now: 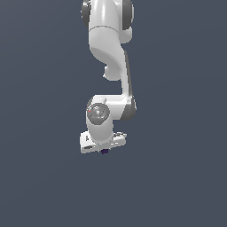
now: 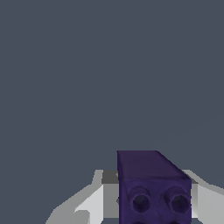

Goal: Pick up the object and move it to a goal position.

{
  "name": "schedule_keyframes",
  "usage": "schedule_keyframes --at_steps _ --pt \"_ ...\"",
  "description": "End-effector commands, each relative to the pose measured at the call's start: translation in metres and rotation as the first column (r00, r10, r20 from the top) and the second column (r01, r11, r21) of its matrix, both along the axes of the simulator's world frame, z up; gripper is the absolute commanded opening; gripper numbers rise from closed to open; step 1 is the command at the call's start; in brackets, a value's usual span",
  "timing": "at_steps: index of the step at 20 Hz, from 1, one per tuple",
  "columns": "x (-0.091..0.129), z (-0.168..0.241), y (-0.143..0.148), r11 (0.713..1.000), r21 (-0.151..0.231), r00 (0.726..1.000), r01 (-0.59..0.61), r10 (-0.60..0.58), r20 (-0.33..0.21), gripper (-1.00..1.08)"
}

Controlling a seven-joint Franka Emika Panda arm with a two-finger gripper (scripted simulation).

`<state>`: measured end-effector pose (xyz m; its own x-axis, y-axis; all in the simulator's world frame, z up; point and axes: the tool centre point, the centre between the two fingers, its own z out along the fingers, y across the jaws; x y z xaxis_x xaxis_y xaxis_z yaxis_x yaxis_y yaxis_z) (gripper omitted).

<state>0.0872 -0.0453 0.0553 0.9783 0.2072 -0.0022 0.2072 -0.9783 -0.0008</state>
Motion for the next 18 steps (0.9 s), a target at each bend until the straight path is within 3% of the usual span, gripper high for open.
schedule_keyframes --at_steps 1,18 --pt "-0.001 0.019 -0.011 1.0 0.0 1.0 0.001 -0.001 0.002 -1.0" --pt "-0.009 0.189 -0.109 1.0 0.0 1.0 0.0 0.0 0.002 -1.0"
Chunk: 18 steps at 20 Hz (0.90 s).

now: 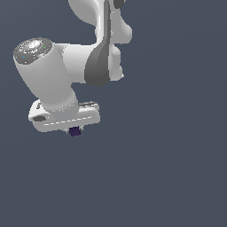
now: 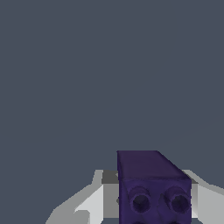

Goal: Pick up the object and move it to a goal position.

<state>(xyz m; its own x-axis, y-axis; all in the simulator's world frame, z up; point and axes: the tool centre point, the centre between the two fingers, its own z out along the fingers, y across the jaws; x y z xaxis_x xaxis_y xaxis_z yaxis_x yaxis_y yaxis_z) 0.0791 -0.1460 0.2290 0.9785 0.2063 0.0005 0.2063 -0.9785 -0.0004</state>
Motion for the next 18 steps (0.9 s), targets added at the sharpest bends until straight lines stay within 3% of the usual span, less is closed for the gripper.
schedule_keyframes --at_steps 1,10,18 --pt "-0.001 0.025 -0.014 1.0 0.0 1.0 0.0 0.0 0.0 -1.0" --pt "-0.002 0.103 -0.06 1.0 0.0 1.0 0.0 0.0 0.0 -1.0" --pt "-0.001 0.142 -0.083 1.0 0.0 1.0 -0.001 0.001 0.0 -1.0"
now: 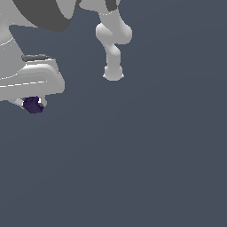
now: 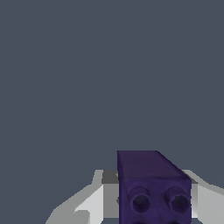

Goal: Pick up the object and move it to a goal position.

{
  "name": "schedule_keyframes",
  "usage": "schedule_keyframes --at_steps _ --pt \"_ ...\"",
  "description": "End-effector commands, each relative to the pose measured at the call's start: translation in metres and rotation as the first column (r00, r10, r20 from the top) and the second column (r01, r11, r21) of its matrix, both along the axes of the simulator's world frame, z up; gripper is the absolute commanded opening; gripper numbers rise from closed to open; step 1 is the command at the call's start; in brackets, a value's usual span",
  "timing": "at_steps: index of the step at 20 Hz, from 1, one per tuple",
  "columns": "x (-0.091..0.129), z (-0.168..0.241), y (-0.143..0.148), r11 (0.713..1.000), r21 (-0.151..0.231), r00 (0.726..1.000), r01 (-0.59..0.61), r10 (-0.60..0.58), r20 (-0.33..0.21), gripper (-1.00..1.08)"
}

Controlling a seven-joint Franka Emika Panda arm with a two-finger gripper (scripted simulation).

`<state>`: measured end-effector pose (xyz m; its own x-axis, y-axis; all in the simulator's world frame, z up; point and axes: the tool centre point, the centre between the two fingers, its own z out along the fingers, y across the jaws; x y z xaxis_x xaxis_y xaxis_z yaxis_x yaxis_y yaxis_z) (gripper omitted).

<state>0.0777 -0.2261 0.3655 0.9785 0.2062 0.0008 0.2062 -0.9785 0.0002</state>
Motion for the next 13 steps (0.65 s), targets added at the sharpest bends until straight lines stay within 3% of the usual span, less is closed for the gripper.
schedule_keyframes --at_steps 1,13 --pt "0.0 0.008 -0.005 1.0 0.0 1.0 -0.001 0.001 -0.001 -1.0" --pt "0.001 0.022 -0.013 1.0 0.0 1.0 -0.001 0.001 -0.001 -1.0"
